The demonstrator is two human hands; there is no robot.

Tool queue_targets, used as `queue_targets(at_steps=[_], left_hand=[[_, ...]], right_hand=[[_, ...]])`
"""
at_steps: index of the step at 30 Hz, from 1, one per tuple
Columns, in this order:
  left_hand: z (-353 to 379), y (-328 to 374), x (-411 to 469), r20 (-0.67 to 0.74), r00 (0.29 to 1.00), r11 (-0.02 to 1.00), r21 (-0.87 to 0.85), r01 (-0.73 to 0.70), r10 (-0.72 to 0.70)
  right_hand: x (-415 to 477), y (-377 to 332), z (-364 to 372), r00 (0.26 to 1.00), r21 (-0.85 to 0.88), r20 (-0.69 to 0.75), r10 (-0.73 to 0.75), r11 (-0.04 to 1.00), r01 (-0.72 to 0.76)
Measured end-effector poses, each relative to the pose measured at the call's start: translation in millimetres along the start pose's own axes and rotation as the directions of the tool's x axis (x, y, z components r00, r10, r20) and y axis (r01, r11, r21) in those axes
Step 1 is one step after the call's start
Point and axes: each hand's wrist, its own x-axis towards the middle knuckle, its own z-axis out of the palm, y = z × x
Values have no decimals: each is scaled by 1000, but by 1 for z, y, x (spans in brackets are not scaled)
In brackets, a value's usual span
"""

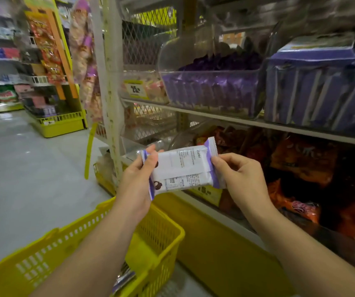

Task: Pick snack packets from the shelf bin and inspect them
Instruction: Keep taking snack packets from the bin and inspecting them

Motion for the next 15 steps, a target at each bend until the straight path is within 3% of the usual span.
queue_targets(at_steps=[5, 9, 15], left_hand=[[-3, -7, 0, 94, 989, 990, -79, 120, -113], [-10, -2, -5, 296, 942, 981, -63, 183, -156], [-26, 10, -16, 470, 850, 971, 84, 225, -238]], right_hand=[[2, 12, -7, 991, 64, -64, 116, 992, -112], [2, 15, -15, 980, 109, -75, 183, 979, -174], [0, 9, -25, 965, 228, 26, 262, 938, -260]])
